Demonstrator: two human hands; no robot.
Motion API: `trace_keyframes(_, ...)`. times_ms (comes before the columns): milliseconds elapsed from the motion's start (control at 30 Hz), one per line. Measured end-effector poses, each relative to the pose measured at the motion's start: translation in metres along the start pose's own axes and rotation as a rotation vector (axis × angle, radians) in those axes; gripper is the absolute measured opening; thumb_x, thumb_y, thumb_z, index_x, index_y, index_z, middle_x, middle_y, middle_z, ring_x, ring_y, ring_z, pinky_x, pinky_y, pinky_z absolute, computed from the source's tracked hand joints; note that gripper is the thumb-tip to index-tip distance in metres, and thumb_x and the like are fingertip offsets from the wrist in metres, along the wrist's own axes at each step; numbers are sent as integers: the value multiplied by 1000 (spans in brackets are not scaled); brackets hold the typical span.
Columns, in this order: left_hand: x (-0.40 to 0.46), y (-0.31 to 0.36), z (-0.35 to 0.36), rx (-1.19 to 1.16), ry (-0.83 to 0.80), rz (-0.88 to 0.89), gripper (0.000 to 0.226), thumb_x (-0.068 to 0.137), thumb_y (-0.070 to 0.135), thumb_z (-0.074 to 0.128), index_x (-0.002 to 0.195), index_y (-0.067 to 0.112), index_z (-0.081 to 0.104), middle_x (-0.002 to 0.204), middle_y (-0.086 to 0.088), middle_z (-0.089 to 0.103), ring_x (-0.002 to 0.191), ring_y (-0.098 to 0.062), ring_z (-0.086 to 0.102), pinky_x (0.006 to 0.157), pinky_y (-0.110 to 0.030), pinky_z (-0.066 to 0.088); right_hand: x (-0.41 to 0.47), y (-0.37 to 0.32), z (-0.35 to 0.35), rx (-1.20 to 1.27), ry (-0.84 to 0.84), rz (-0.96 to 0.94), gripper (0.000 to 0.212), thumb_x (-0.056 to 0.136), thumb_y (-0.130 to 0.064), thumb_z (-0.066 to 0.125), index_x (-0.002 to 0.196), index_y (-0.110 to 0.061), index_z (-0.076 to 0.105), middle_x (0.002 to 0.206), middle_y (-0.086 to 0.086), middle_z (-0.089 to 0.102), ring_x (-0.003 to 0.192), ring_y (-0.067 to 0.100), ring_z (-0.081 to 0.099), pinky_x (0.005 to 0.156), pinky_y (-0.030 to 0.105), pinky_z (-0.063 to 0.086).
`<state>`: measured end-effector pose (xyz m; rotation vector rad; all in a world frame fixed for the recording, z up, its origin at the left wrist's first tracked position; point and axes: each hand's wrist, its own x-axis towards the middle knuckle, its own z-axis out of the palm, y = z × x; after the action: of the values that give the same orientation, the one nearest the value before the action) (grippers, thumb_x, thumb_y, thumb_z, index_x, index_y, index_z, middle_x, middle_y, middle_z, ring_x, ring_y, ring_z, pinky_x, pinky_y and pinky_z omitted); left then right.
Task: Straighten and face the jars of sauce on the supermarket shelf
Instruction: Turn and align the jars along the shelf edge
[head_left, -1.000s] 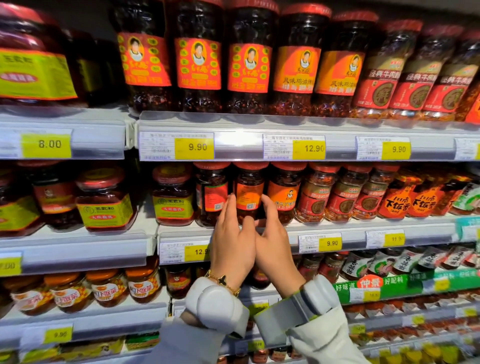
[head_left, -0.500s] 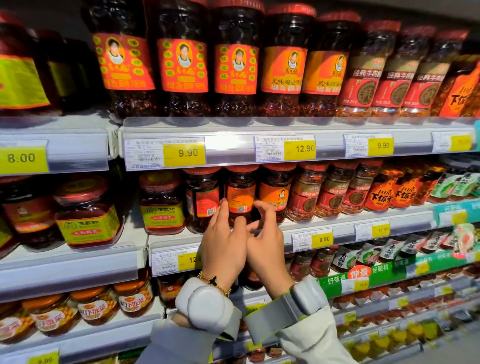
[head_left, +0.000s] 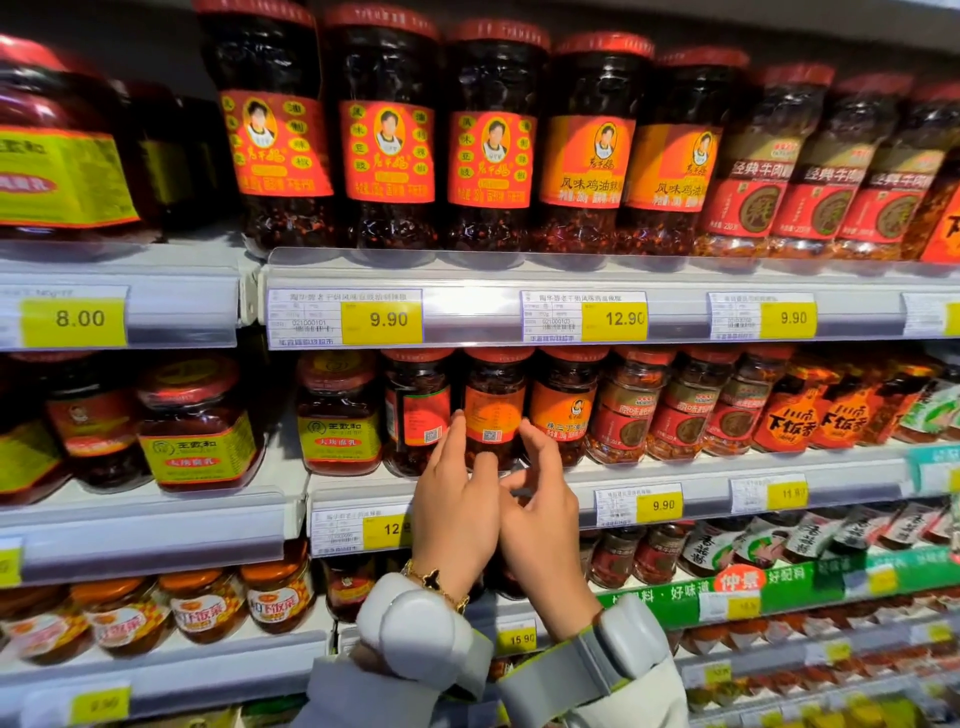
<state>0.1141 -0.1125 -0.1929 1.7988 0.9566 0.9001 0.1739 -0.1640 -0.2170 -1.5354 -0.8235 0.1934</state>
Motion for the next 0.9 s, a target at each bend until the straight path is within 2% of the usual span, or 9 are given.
trace_keyframes(167, -13, 0, 1, -44, 51, 20, 51, 90, 20, 43, 139, 27, 34, 146, 5, 37, 131, -15, 37, 108, -37, 31, 5, -4, -2, -35, -77, 28, 61, 78, -16, 62, 130, -35, 37, 62, -9, 57, 64, 1, 57, 64, 22, 45)
trace_keyframes(333, -7, 5, 4, 5, 21, -10, 56, 92, 27, 40, 145, 28, 21, 152, 2, 25, 136, -19, 29, 110, -39, 27, -5, 1, -1, -41, 148, 0, 48, 78, -5, 59, 114, -35, 51, 68, -13, 59, 57, 4, 53, 59, 22, 43)
trace_keyframes(433, -7, 8, 9, 1, -13, -13, 60, 92, 32, 40, 146, 28, 15, 154, 3, 20, 137, -20, 27, 110, -40, 27, -3, 3, -2, -4, 95, -27, 44, 80, -4, 62, 113, -30, 51, 67, -19, 63, 64, -10, 56, 59, 6, 40)
trace_keyframes(500, -9, 8, 11, -39, 0, -26, 63, 87, 38, 40, 145, 27, 19, 153, 3, 24, 136, -19, 29, 109, -39, 28, -1, 3, -5, -2, 39, -43, 46, 81, -4, 62, 121, -21, 49, 71, -37, 60, 73, -23, 52, 63, -1, 37)
trace_keyframes(567, -12, 8, 10, -92, 35, -34, 70, 75, 42, 37, 142, 28, 26, 149, 4, 33, 132, -18, 36, 107, -38, 31, 0, 2, -6, -26, -25, -38, 50, 81, -12, 62, 127, -20, 45, 72, -47, 54, 74, -27, 50, 63, -3, 36)
trace_keyframes(633, -17, 9, 12, -124, 76, -19, 68, 72, 39, 38, 139, 25, 34, 143, 3, 40, 128, -17, 40, 106, -39, 33, 2, 1, -9, -52, -49, -10, 53, 81, -17, 62, 130, -23, 43, 67, -34, 59, 70, -23, 52, 59, -1, 37)
trace_keyframes(733, -13, 8, 10, -119, 110, -5, 53, 85, 29, 46, 136, 19, 38, 141, 0, 40, 129, -18, 38, 107, -40, 30, 4, -1, -10, -58, 27, -4, 50, 79, -4, 57, 125, -22, 49, 72, -9, 60, 60, -11, 52, 58, 4, 37)
trace_keyframes(833, -3, 8, 10, -91, 68, -14, 55, 90, 29, 44, 142, 20, 28, 149, -1, 32, 135, -19, 31, 110, -39, 27, 2, -3, -12, -31, 84, -39, 48, 75, 2, 53, 114, -25, 55, 80, -12, 64, 55, -4, 51, 58, 5, 38)
trace_keyframes(900, -3, 11, 14, -87, 49, -15, 61, 89, 36, 42, 144, 21, 23, 151, -1, 29, 136, -20, 29, 110, -39, 26, 1, -3, -14, -27, 55, -34, 45, 75, -1, 55, 111, -28, 55, 87, 1, 69, 54, -4, 50, 57, 10, 38)
